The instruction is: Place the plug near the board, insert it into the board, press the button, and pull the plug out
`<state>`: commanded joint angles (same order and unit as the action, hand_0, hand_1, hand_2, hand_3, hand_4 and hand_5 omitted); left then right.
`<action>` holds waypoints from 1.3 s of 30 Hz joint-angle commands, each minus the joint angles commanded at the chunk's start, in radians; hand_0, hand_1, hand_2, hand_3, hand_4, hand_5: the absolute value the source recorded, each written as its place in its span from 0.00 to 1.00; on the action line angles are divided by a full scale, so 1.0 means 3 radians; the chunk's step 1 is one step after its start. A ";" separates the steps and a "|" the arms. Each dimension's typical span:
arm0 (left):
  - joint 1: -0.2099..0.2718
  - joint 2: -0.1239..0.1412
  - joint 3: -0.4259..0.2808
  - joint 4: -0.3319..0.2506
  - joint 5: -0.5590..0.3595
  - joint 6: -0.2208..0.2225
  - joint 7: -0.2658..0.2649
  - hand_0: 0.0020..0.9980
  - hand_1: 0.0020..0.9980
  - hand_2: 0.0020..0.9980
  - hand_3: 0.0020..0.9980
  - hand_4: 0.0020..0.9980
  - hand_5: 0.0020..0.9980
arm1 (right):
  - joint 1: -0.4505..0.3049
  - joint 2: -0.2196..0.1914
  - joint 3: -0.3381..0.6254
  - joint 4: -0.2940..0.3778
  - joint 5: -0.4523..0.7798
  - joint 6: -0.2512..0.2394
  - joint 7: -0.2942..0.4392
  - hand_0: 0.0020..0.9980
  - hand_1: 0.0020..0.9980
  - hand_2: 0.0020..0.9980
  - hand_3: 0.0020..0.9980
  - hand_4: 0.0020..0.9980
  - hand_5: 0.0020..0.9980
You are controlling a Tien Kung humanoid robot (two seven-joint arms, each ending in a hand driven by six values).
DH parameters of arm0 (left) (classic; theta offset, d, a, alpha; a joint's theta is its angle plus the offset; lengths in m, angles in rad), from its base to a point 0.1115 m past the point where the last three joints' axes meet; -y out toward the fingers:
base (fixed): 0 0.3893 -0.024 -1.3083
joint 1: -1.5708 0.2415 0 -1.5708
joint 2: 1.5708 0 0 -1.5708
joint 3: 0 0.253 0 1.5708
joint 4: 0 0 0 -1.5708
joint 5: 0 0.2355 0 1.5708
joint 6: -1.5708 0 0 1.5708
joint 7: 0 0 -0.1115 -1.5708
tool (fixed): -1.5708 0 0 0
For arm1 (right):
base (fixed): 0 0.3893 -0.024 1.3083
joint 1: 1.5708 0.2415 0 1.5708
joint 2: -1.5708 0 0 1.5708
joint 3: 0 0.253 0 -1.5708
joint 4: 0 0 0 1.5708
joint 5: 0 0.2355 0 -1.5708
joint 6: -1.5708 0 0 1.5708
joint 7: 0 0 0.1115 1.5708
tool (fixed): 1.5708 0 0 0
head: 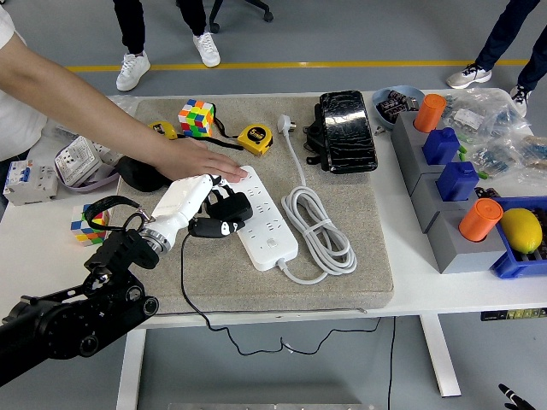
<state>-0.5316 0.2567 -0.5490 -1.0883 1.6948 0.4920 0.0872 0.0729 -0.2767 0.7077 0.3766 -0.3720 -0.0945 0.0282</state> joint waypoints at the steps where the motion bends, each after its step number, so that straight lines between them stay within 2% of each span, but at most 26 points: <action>1: 0.0004 0.0000 -0.0012 -0.0004 -0.0011 0.0014 -0.0025 0.23 0.32 0.31 0.50 0.77 0.06 | 0.0000 0.0001 0.0004 0.0000 0.0000 -0.0001 0.0001 0.57 0.64 0.62 0.55 0.97 0.54; 7: 0.0064 0.0019 -0.0147 -0.0085 -0.0001 0.0023 -0.0070 0.23 0.31 0.31 0.51 0.77 0.06 | -0.0001 0.0004 0.0015 0.0001 -0.0004 0.0000 0.0002 0.57 0.64 0.62 0.55 0.97 0.54; 12: 0.0177 0.0094 -0.0287 -0.0183 0.0097 0.0012 -0.0065 0.23 0.31 0.31 0.51 0.77 0.06 | -0.0011 0.0006 0.0013 -0.0002 -0.0005 0.0001 0.0001 0.57 0.64 0.62 0.55 0.97 0.54; 18: 0.0335 0.0184 -0.0436 -0.0175 0.0197 0.0037 -0.0124 0.23 0.31 0.31 0.51 0.77 0.06 | -0.0017 0.0011 0.0019 -0.0004 -0.0013 0.0002 0.0003 0.57 0.64 0.62 0.55 0.97 0.54; 20: 0.0372 0.0201 -0.0476 -0.0161 0.0203 0.0058 -0.0164 0.23 0.31 0.31 0.51 0.77 0.06 | -0.0014 0.0012 0.0015 -0.0006 -0.0012 0.0002 0.0003 0.57 0.64 0.62 0.55 0.97 0.54; 21: 0.0389 0.0207 -0.0494 -0.0147 0.0208 0.0069 -0.0182 0.23 0.31 0.31 0.51 0.78 0.07 | -0.0013 0.0012 0.0013 -0.0007 -0.0011 0.0002 0.0003 0.57 0.64 0.62 0.55 0.89 0.54; 26: 0.0411 0.0206 -0.0527 -0.0008 0.0228 0.0061 -0.0211 0.23 0.31 0.31 0.51 0.78 0.07 | -0.0007 0.0013 0.0007 -0.0009 -0.0008 0.0002 0.0003 0.57 0.64 0.62 0.55 0.89 0.54; 27: 0.0409 0.0206 -0.0524 0.0023 0.0233 0.0052 -0.0208 0.27 0.38 0.36 0.52 0.80 0.09 | -0.0005 0.0012 0.0004 -0.0008 -0.0009 0.0002 0.0002 0.57 0.64 0.62 0.55 0.97 0.54; 32: 0.0402 0.0205 -0.0503 0.0122 0.0174 0.0045 -0.0242 0.27 0.38 0.36 0.52 0.80 0.09 | 0.0000 0.0012 0.0004 -0.0010 -0.0007 0.0001 0.0003 0.57 0.64 0.62 0.55 0.97 0.54; 33: 0.0399 0.0203 -0.0498 0.0145 0.0140 0.0048 -0.0264 0.32 0.45 0.45 0.55 0.84 0.16 | 0.0001 0.0011 0.0002 -0.0009 -0.0008 0.0001 0.0003 0.57 0.64 0.62 0.55 0.97 0.54; 38: 0.0398 0.0201 -0.0474 0.0171 0.0081 0.0048 -0.0296 0.32 0.45 0.45 0.55 0.84 0.16 | 0.0005 0.0008 -0.0006 -0.0007 -0.0008 0.0002 0.0003 0.57 0.64 0.62 0.55 0.97 0.54; 39: 0.0397 0.0200 -0.0473 0.0172 0.0078 0.0045 -0.0296 0.37 0.52 0.49 0.56 0.94 0.30 | 0.0005 0.0008 -0.0004 -0.0007 -0.0008 0.0002 0.0003 0.57 0.64 0.62 0.55 0.97 0.54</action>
<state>-0.4126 0.3167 -0.6908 -1.0366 1.7181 0.5054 -0.0017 0.0746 -0.2743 0.7065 0.3745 -0.3743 -0.0940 0.0293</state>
